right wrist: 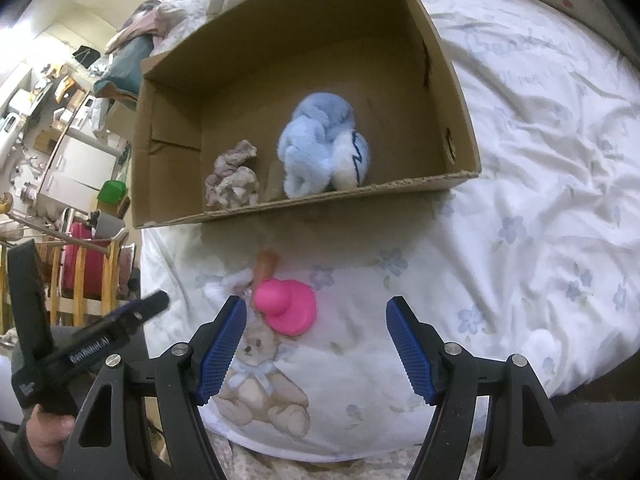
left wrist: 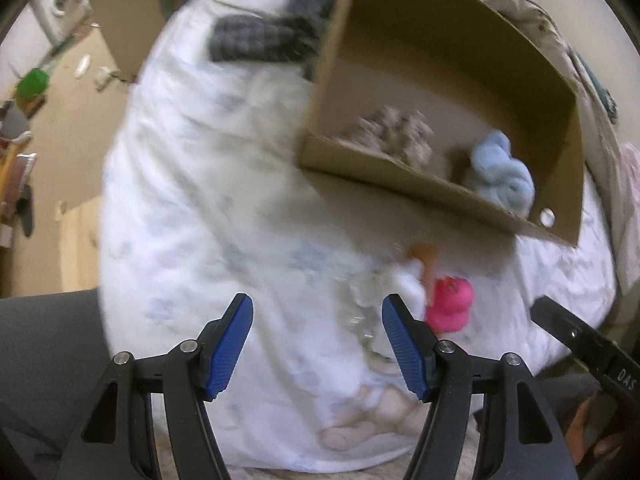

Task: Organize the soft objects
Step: 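Grasp the white bunny plush with the left gripper while the right gripper grasps the pink duck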

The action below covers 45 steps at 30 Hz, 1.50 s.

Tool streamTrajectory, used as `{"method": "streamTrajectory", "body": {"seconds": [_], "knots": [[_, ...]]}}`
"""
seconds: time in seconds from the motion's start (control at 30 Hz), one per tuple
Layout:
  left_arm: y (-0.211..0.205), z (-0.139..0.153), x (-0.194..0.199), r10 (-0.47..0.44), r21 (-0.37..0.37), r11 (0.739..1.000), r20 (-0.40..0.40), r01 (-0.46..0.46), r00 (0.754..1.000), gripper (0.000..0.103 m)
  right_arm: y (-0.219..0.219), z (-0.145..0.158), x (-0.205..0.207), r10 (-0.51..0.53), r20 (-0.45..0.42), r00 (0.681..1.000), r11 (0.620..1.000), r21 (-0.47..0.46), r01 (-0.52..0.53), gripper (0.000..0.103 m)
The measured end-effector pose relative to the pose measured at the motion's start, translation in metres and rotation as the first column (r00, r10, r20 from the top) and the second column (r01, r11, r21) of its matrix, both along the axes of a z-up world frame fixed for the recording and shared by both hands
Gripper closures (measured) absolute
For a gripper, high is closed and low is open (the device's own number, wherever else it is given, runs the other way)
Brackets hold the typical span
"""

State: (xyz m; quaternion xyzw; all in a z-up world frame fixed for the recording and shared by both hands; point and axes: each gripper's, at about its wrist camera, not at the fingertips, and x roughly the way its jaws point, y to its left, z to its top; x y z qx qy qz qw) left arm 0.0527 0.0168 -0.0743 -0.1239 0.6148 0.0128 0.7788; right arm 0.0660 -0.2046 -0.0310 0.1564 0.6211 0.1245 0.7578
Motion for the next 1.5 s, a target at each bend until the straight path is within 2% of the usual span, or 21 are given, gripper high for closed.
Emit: {"method": "streamTrajectory", "body": {"seconds": [0.23, 0.33, 0.4, 0.47, 0.57, 0.8, 0.9, 1.03, 1.1, 1.2, 1.33, 1.4, 1.47, 1.5], "knots": [[-0.044, -0.004, 0.015, -0.139, -0.003, 0.99, 0.041, 0.139, 0.989, 0.04, -0.006, -0.002, 0.001, -0.02, -0.01, 1.0, 1.0, 0.02, 0.02, 0.027], [-0.06, -0.011, 0.021, -0.192, 0.02, 0.981, 0.036, 0.191, 0.981, 0.057, -0.008, -0.003, 0.002, -0.019, -0.016, 1.0, 1.0, 0.021, 0.019, 0.027], [-0.067, -0.02, 0.024, -0.22, 0.049, 0.974, 0.015, 0.219, 0.975, 0.06, -0.009, -0.004, 0.002, -0.018, -0.021, 1.0, 1.0, 0.019, 0.018, 0.027], [-0.069, -0.029, 0.025, -0.233, 0.068, 0.97, -0.01, 0.234, 0.972, 0.078, -0.01, -0.004, 0.002, -0.02, -0.024, 1.0, 1.0, 0.02, 0.02, 0.027], [-0.064, -0.026, 0.024, -0.219, 0.056, 0.974, 0.001, 0.219, 0.976, 0.079, -0.01, -0.004, 0.002, -0.02, -0.024, 1.0, 1.0, 0.022, 0.02, 0.027], [-0.029, 0.015, 0.012, -0.113, -0.029, 0.993, 0.073, 0.115, 0.991, 0.079, -0.01, -0.004, 0.003, -0.012, -0.029, 1.0, 1.0, 0.025, 0.013, 0.027], [-0.011, 0.031, 0.005, -0.08, -0.013, 0.997, 0.081, 0.081, 0.994, 0.079, -0.01, -0.009, 0.004, -0.02, -0.053, 0.998, 0.998, 0.052, 0.023, 0.027], [0.006, 0.034, -0.001, -0.049, -0.014, 0.999, 0.064, 0.05, 0.997, 0.079, -0.006, -0.024, 0.007, -0.032, -0.119, 0.992, 0.989, 0.141, 0.049, 0.027], [0.006, 0.031, -0.001, -0.044, -0.017, 0.999, 0.061, 0.045, 0.997, 0.079, 0.003, -0.032, 0.009, -0.013, -0.143, 0.99, 0.988, 0.148, 0.034, 0.027], [0.002, 0.027, -0.003, -0.039, -0.028, 0.999, 0.066, 0.041, 0.997, 0.079, 0.027, -0.041, 0.012, 0.06, -0.145, 0.988, 0.997, 0.05, -0.053, 0.027], [0.004, 0.028, -0.002, -0.038, -0.039, 0.998, 0.067, 0.04, 0.997, 0.079, 0.052, -0.054, 0.013, 0.139, -0.157, 0.978, 0.988, -0.045, -0.148, 0.028], [0.004, 0.029, -0.001, -0.042, -0.039, 0.998, 0.07, 0.045, 0.997, 0.079, 0.06, -0.057, 0.013, 0.168, -0.156, 0.973, 0.982, -0.064, -0.18, 0.038], [0.003, 0.03, -0.001, -0.045, -0.041, 0.998, 0.072, 0.048, 0.996, 0.079, 0.065, -0.056, 0.013, 0.186, -0.142, 0.972, 0.977, -0.077, -0.198, 0.04], [0.002, 0.031, -0.001, -0.047, -0.044, 0.998, 0.074, 0.05, 0.996, 0.079, 0.067, -0.055, 0.013, 0.194, -0.135, 0.972, 0.975, -0.083, -0.206, 0.046]]}}
